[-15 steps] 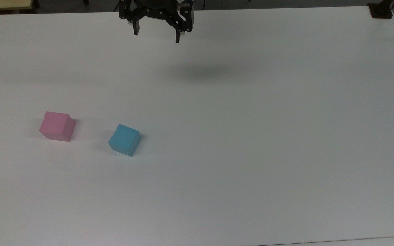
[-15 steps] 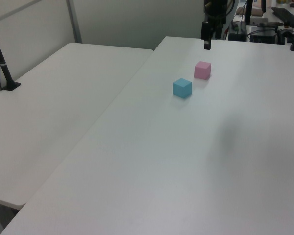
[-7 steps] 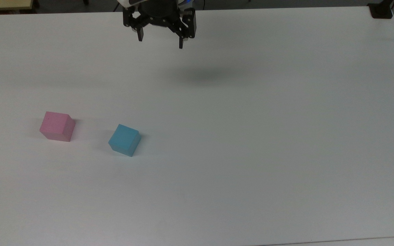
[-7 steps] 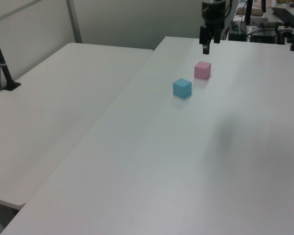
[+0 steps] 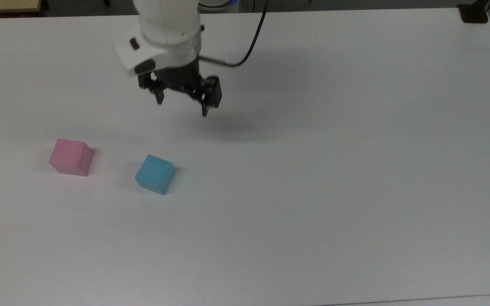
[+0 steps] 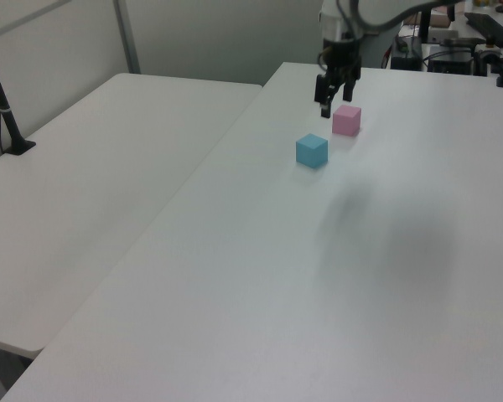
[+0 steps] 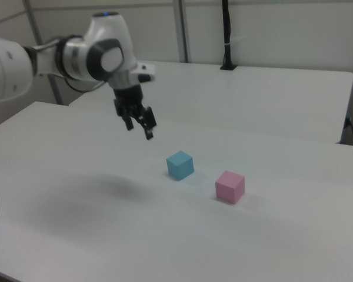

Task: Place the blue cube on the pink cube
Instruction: 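Lower the gripper around the light-blue cube and close on it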

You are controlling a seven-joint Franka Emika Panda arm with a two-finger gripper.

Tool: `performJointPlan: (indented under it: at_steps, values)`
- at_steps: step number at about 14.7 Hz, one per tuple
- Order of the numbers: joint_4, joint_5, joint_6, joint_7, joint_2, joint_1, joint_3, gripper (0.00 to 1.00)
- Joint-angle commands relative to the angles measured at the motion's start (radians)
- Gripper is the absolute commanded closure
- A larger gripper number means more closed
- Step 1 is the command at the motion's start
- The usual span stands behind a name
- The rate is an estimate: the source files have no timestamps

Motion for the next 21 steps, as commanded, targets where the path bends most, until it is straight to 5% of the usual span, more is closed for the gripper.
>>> performJointPlan:
  at_steps: [1, 14, 15, 19, 21]
  values:
    - [0.007, 0.013, 0.131, 0.075, 0.093, -0.011, -0.006, 0.0]
    - [0.03, -0.05, 0.319, 0.089, 0.262, -0.074, -0.008, 0.02]
    - [0.03, -0.051, 0.334, 0.089, 0.268, -0.073, -0.008, 0.07]
    - [0.03, -0.051, 0.366, 0.081, 0.279, -0.076, -0.006, 0.61]
    - [0.031, -0.051, 0.357, 0.014, 0.262, -0.106, -0.008, 0.76]
